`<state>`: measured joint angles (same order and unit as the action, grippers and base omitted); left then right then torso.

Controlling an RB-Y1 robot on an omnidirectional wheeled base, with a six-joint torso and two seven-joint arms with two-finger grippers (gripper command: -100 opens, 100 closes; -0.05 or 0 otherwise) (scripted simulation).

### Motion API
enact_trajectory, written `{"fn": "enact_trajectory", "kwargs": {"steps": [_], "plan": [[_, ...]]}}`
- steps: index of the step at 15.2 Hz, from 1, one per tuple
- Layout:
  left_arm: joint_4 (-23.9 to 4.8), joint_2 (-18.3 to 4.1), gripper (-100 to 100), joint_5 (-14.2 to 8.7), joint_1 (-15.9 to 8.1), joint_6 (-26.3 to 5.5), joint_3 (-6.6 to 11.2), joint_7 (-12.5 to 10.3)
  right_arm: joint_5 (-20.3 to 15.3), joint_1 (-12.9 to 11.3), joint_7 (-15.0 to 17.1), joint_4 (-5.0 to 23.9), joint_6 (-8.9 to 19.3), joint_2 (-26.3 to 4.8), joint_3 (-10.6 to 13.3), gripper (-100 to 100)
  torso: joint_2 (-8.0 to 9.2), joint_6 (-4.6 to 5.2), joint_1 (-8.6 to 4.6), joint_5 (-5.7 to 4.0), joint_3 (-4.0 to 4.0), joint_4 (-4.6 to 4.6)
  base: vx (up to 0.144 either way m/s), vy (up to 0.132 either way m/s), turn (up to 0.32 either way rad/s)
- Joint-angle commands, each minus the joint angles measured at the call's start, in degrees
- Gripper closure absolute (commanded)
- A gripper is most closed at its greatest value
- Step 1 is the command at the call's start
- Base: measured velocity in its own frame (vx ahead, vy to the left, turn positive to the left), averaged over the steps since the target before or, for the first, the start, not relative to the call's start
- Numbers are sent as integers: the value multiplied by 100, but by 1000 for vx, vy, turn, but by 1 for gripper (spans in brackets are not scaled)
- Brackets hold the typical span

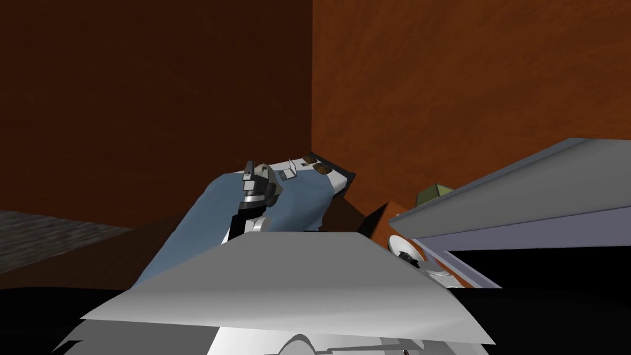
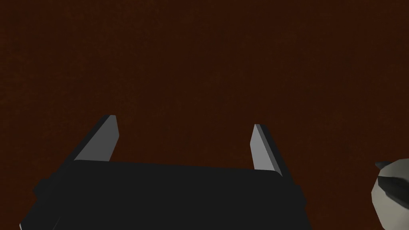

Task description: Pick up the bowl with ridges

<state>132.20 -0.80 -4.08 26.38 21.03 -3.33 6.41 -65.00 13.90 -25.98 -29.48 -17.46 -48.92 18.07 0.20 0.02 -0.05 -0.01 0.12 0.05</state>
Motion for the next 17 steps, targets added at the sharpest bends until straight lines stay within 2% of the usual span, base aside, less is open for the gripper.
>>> {"fn": "enact_trajectory", "kwargs": {"steps": [1, 2, 3, 6, 7, 8, 12, 13, 15, 16, 17], "plan": [[0, 0, 0, 0, 0, 0, 0, 0, 204, -45, -234, 163, -36, 54, -71, -100, 0, 0, 0, 0, 0, 0, -14, -15, 33], [0, 0, 0, 0, 0, 0, 0, 0, 204, -45, -234, 163, -36, 54, -71, -100, -1, 1, 2, 0, 0, 0, -8, -6, -10], [0, 0, 0, 0, 1, 0, 0, 0, 440, -13, -398, 244, 9, 86, -25, -100, -2, 2, 4, 1, -1, -1, -10, -4, 93], [0, 0, 0, 0, 0, 0, 0, 0, 725, 19, -563, 325, 54, 117, 22, -100, -3, -2, 4, 1, -2, 0, -14, -15, 130], [0, 0, 0, 0, 0, 0, 0, 0, 603, 0, -506, 316, 22, 111, -16, -100, -2, -1, 2, 1, -1, 0, -10, -15, 39], [0, 0, 0, 0, 0, 0, 0, 0, 633, -4, -555, 337, 21, 118, -21, 100, -3, 1, 3, 1, -2, -1, -3, -6, 2], [0, 0, 0, 0, 1, 0, 0, 0, 636, -2, -549, 338, 19, 120, -23, 100, -7, -4, 6, 2, -4, -1, 0, 0, 0], [0, 0, 0, 0, 1, 0, 0, 0, 464, -13, -398, 244, 9, 86, -25, 100, -7, -4, 8, 4, -4, -1, 8, 7, -120], [0, 0, 0, 0, 1, 0, 0, 0, 464, -13, -398, 244, 9, 86, -25, 100, -10, 0, 15, 8, -6, -3, 12, 15, -97], [0, 0, 0, 0, 1, 0, 0, 0, 224, -45, -262, 163, -36, 54, -71, 100, -10, -4, 19, 10, -6, -3, 12, 16, -101], [0, 0, 0, 0, 1, 0, 0, 0, 204, -45, -234, 163, -36, 54, -71, 100, -12, -4, 21, 12, -7, -3, 13, 18, -99]]}}
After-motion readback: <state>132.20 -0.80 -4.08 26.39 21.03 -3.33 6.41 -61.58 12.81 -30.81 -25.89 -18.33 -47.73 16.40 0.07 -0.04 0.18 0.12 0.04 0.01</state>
